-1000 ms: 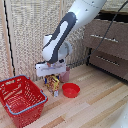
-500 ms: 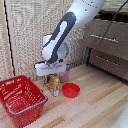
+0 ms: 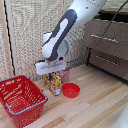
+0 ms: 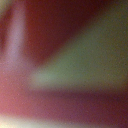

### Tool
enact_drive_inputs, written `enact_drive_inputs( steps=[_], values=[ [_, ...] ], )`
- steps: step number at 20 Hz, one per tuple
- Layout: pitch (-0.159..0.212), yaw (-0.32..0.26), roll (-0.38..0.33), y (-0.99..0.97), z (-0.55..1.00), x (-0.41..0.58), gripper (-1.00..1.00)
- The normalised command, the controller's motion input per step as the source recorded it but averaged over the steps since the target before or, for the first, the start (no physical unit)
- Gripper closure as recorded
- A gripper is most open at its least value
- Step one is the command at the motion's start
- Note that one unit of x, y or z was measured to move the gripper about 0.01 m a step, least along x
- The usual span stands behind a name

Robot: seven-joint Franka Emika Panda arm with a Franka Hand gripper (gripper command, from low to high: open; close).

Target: Shift your gripper thoughtfully near the cereal snack bar. Tenderly grip the snack bar with your precision device. Carefully hover the precision device above the first drawer installation and invite the snack bar to descend into the first drawer installation.

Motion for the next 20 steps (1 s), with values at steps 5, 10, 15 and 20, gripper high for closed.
enact_drive_inputs(
  steps=[5,10,15,20],
  values=[
    [0.019,0.076,0.000,-0.07,0.86,0.117,1.00],
    [0.000,0.007,-0.021,-0.03,0.99,0.156,1.00],
    [-0.010,0.000,-0.036,-0.03,0.99,0.223,1.00],
    [0.043,-0.023,-0.015,-0.06,1.00,0.237,1.00]
  ],
)
